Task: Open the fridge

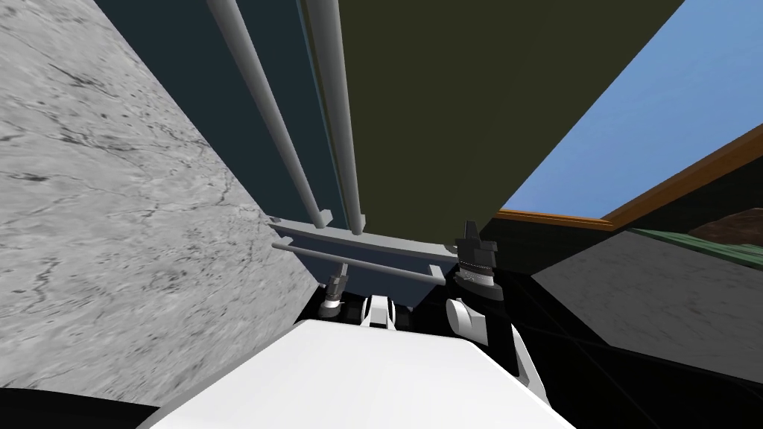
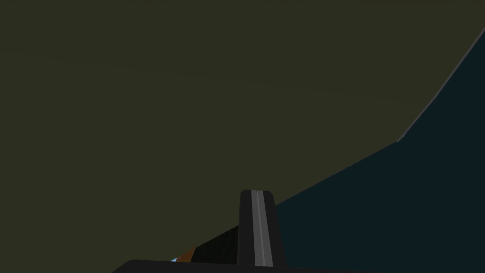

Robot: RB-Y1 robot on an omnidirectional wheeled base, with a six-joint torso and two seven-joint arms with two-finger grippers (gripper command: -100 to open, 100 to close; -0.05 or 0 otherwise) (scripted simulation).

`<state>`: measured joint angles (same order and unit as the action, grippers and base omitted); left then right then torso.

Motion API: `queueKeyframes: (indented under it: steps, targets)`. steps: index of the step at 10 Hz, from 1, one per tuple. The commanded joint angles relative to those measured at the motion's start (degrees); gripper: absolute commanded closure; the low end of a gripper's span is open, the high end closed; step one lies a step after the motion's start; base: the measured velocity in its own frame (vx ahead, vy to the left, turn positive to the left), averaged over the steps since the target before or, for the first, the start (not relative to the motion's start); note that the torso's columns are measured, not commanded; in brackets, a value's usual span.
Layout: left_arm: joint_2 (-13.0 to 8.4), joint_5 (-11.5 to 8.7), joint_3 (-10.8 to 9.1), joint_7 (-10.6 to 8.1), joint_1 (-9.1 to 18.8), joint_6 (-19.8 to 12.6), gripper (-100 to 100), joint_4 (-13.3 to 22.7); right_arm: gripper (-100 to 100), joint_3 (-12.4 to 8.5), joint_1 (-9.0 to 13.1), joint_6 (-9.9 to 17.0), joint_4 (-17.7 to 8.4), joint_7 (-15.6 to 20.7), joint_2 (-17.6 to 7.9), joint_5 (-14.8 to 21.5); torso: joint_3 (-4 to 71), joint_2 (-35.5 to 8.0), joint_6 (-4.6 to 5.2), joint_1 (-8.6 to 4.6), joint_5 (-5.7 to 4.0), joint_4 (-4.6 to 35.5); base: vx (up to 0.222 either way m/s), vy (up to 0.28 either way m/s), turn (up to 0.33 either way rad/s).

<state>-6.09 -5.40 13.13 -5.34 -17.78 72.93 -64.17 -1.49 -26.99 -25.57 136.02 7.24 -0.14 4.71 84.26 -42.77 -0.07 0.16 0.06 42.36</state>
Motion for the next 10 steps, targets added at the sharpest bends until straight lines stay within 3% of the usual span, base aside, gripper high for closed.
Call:
queueKeyframes:
  steps: [1,3,4,9,10]
  targets:
    - [-0.33,-0.03,-0.13,-0.27,0.11,-3.13,100,-2.13,0,0.0,0.0,0.0,0.0,0.0,0.0,0.0,0.05,0.03,-0.02,-0.01,-0.06,0.08,-0.171,-0.004,0.025]
    - [-0.57,-0.03,-0.2,-0.46,0.28,-5.46,100,-3.88,0,0.0,0.0,0.0,0.0,0.0,0.0,0.0,0.28,0.31,-0.01,-0.15,-0.18,0.13,-0.179,-0.001,0.024]
    - [-0.63,-0.05,-0.17,-0.5,0.13,-5.07,100,-2.89,0,0.0,0.0,0.0,0.0,0.0,0.0,0.0,0.32,0.37,0.01,-0.18,-0.21,0.16,-0.068,0.001,0.005]
    - [-1.07,-0.57,-5.81,-2.06,10.14,-4.44,100,7.91,0,0.01,0.0,0.0,0.0,0.0,0.0,0.0,0.27,0.46,0.03,-0.08,0.0,-0.13,-0.165,-0.011,-0.091]
    - [-1.07,-0.57,-5.81,-2.06,10.86,-4.44,100,8.43,0,0.0,0.0,0.0,0.0,0.0,0.0,0.0,0.32,0.52,0.11,-0.12,0.0,-0.14,-0.142,-0.003,-0.045]
